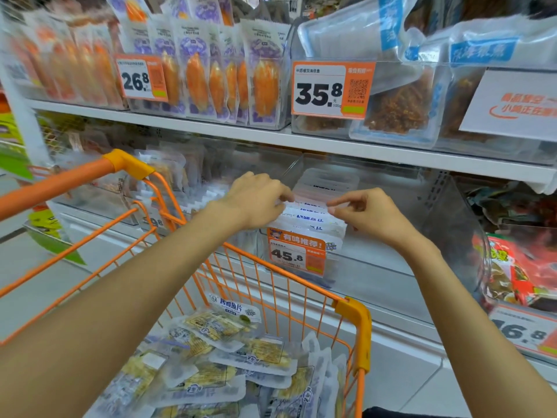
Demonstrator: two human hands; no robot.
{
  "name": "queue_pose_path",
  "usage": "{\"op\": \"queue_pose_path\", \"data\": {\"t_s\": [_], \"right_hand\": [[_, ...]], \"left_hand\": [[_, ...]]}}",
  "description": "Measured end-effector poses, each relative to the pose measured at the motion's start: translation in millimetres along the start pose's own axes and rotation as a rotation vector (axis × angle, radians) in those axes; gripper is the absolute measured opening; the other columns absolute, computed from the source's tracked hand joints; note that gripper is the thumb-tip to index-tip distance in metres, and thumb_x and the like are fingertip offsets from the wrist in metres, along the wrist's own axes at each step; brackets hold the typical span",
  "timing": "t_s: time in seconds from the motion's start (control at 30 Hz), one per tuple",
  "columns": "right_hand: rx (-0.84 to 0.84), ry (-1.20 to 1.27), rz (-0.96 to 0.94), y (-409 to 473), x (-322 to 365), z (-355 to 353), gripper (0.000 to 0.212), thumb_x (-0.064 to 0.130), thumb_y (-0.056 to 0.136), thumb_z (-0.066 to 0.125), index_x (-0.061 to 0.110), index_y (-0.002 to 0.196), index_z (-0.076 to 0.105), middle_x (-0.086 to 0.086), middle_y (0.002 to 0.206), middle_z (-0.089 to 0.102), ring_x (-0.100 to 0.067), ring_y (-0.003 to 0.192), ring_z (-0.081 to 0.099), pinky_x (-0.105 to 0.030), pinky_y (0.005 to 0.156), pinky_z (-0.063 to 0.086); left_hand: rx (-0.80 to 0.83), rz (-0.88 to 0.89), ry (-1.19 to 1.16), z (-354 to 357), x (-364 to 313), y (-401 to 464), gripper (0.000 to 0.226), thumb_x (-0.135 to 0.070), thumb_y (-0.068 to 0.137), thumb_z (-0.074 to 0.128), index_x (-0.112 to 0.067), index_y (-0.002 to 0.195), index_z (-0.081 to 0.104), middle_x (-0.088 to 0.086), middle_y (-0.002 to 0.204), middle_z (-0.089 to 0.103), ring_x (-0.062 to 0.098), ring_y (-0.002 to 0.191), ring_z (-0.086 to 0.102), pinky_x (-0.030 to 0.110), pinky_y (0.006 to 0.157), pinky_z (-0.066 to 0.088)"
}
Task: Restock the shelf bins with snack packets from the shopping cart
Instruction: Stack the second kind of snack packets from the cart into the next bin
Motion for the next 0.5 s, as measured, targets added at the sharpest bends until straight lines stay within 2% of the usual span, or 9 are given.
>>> {"op": "queue_pose_path", "data": {"t_s": [0.13, 0.23, 0.3, 0.4, 0.43, 0.5], "right_hand": [[0.177, 0.045, -0.127, -18.4, 45.0, 18.1, 0.01, 0.023, 0.085, 0.07, 0.032, 0.09, 0.073, 0.004, 0.065, 0.063, -0.005, 0.053, 0.052, -0.017, 0.053, 0.043], [0.305, 0.002, -0.228, -34.7, 72.7, 47.8, 0.01, 0.018, 0.086, 0.07, 0.025, 0.092, 0.074, -0.001, 0.068, 0.063, -0.001, 0.052, 0.049, -0.012, 0.051, 0.039], [0.38, -0.044, -0.264, -42.8, 82.6, 76.2, 0.012, 0.013, 0.087, 0.068, 0.018, 0.095, 0.076, 0.0, 0.066, 0.062, -0.001, 0.051, 0.05, -0.011, 0.053, 0.04], [0.517, -0.103, -0.264, -53.1, 86.0, 125.8, 0.013, 0.013, 0.088, 0.067, 0.016, 0.098, 0.074, 0.01, 0.06, 0.061, -0.001, 0.049, 0.057, -0.014, 0.056, 0.046], [0.593, -0.145, -0.259, -58.9, 84.3, 146.4, 0.013, 0.015, 0.088, 0.066, 0.018, 0.1, 0.073, 0.009, 0.064, 0.064, -0.001, 0.053, 0.06, -0.018, 0.06, 0.049], [0.693, -0.335, -0.262, -69.1, 75.5, 179.3, 0.019, 0.027, 0.091, 0.063, 0.023, 0.109, 0.069, 0.004, 0.088, 0.071, -0.003, 0.071, 0.063, -0.024, 0.072, 0.049]], "left_hand": [[-0.128, -0.202, -0.214, -23.5, 35.4, -57.3, 0.023, -0.029, 0.095, 0.051, -0.036, 0.11, 0.067, -0.01, 0.102, 0.068, 0.017, 0.103, 0.061, 0.03, 0.078, 0.044], [-0.059, -0.319, -0.321, -2.7, 64.3, -97.8, 0.016, -0.029, 0.094, 0.056, -0.034, 0.102, 0.069, -0.016, 0.088, 0.06, 0.011, 0.094, 0.063, 0.025, 0.072, 0.045], [0.043, -0.366, -0.362, 27.3, 78.7, -117.9, 0.014, -0.027, 0.095, 0.057, -0.033, 0.101, 0.068, -0.014, 0.095, 0.064, 0.011, 0.095, 0.062, 0.03, 0.076, 0.05], [0.118, -0.473, -0.389, 76.5, 99.9, -147.8, 0.014, -0.026, 0.096, 0.056, -0.032, 0.102, 0.067, -0.008, 0.107, 0.067, 0.015, 0.098, 0.063, 0.036, 0.083, 0.052], [0.152, -0.515, -0.382, 94.7, 107.8, -158.2, 0.015, -0.026, 0.097, 0.054, -0.03, 0.105, 0.066, -0.007, 0.11, 0.067, 0.017, 0.1, 0.063, 0.038, 0.085, 0.051], [0.284, -0.547, -0.355, 129.0, 116.9, -170.7, 0.02, -0.026, 0.098, 0.052, -0.027, 0.113, 0.066, -0.004, 0.114, 0.066, 0.019, 0.102, 0.063, 0.04, 0.087, 0.051]]}}
Point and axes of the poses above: each hand's wrist, its own y-axis towards the middle knuckle, its own z-axis out of the palm, x = y × z, the point moved 10 cm from there along y, towards the middle knuckle
